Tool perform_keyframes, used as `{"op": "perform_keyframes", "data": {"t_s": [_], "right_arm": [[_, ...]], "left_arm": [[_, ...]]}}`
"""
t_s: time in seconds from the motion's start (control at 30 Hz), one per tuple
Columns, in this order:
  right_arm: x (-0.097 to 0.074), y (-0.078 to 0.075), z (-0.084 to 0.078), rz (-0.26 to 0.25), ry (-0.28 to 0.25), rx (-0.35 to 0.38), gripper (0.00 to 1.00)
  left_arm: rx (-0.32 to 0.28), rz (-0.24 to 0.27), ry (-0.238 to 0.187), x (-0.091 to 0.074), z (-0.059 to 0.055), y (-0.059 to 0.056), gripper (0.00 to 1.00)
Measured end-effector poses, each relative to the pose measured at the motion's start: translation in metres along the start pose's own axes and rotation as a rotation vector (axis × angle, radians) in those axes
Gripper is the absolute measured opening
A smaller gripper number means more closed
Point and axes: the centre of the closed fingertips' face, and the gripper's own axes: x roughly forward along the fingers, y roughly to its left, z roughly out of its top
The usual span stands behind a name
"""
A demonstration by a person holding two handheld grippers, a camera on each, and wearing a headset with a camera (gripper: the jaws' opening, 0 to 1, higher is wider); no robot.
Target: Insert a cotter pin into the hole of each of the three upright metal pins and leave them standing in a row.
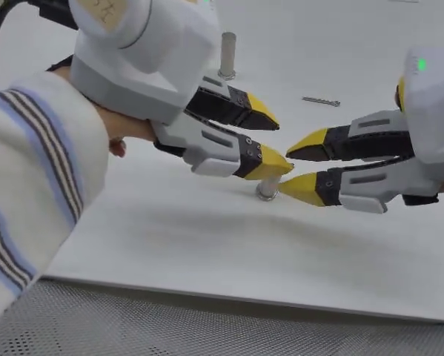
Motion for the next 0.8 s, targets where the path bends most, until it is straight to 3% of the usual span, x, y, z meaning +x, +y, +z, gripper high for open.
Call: {"op": "perform_keyframes", "data": {"t_s": [0.1, 0.27, 0.47, 0.57, 0.7, 0.8], "right_arm": [[0.003, 0.002, 0.0, 0.008, -0.021, 0.029, 0.21], [0.01, 0.002, 0.001, 0.026, -0.072, 0.089, 0.3], [0.021, 0.0, -0.001, 0.039, -0.131, 0.141, 0.35], [0.027, 0.001, -0.002, 0.057, -0.16, 0.167, 0.35], [0.032, 0.001, -0.001, 0.071, -0.191, 0.185, 0.31], [0.036, -0.001, -0.004, 0.076, -0.196, 0.194, 0.29]], "left_arm": [[-0.007, -0.009, -0.013, -0.006, -0.002, -0.01, 0.34], [-0.063, -0.008, -0.054, -0.016, -0.01, -0.022, 0.53], [-0.092, 0.015, -0.032, -0.022, -0.028, -0.028, 0.69], [-0.142, -0.006, -0.055, -0.023, -0.031, -0.035, 0.8], [-0.184, 0.007, -0.095, -0.024, -0.033, -0.04, 0.97], [-0.195, 0.042, -0.086, -0.026, -0.04, -0.038, 0.99]]}}
